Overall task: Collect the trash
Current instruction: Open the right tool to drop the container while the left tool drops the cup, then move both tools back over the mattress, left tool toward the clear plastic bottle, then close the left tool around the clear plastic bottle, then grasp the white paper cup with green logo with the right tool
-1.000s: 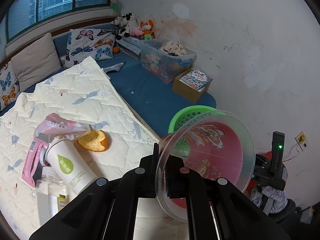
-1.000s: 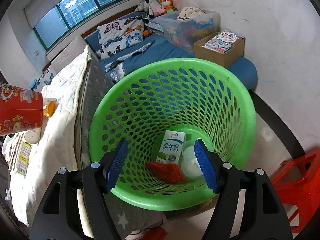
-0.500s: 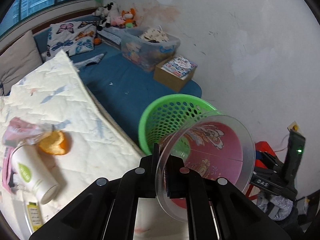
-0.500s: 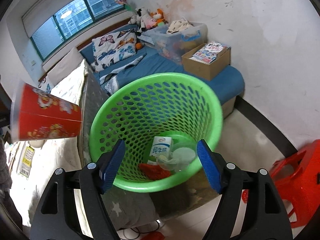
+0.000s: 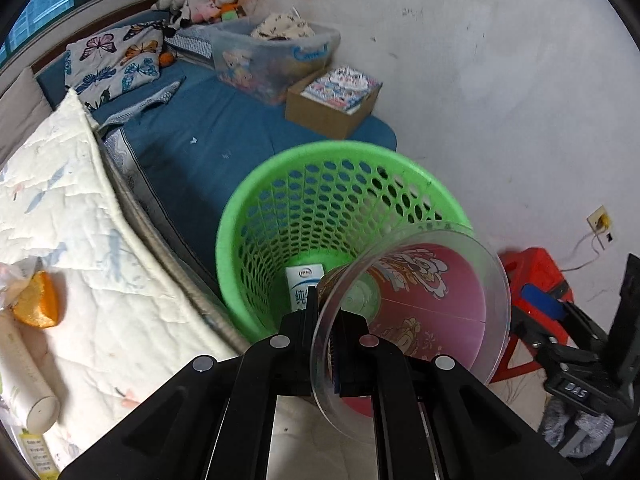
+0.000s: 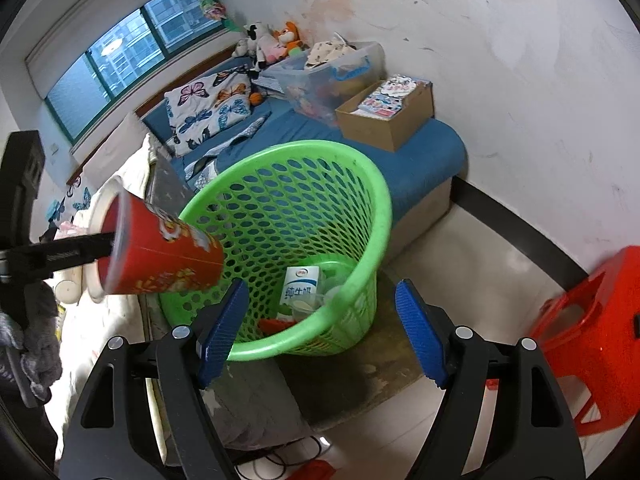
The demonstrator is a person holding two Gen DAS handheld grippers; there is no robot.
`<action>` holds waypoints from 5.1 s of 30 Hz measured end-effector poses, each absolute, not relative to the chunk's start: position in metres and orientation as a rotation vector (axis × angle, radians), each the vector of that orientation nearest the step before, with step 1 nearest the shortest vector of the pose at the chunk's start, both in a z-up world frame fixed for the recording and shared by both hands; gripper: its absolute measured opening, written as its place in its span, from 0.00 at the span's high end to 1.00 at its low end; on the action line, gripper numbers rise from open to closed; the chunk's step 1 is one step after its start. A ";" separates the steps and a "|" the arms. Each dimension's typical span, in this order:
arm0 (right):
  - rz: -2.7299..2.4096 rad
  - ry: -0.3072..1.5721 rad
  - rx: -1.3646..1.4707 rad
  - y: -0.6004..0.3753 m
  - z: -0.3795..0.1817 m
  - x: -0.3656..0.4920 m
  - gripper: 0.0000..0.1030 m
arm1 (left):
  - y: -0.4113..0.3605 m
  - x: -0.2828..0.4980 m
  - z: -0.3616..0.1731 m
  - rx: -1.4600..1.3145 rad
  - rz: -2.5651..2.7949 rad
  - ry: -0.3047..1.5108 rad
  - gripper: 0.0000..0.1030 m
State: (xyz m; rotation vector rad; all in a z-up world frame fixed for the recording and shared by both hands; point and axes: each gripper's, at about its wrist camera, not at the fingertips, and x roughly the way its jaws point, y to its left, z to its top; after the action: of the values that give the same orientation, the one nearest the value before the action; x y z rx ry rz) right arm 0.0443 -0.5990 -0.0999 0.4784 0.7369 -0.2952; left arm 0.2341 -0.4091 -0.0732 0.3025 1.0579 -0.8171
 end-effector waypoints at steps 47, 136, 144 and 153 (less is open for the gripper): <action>-0.046 0.713 0.343 -0.480 -0.057 0.080 0.23 | -0.186 0.185 -0.014 0.129 -0.583 0.839 0.47; 0.374 0.838 0.119 -0.286 -0.052 0.255 0.27 | -0.040 0.223 -0.022 0.147 -0.335 0.875 0.49; 0.350 0.891 0.070 -0.265 -0.074 0.288 0.28 | -0.027 0.218 -0.017 0.138 -0.326 0.865 0.49; 0.356 0.914 0.064 -0.258 -0.085 0.299 0.35 | -0.024 0.217 -0.017 0.136 -0.327 0.868 0.49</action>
State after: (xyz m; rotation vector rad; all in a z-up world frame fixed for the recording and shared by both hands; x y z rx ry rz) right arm 0.2994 -0.2581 -0.0853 0.0638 0.9138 0.3564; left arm 0.2171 -0.0235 -0.0174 0.1356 0.8676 -0.3267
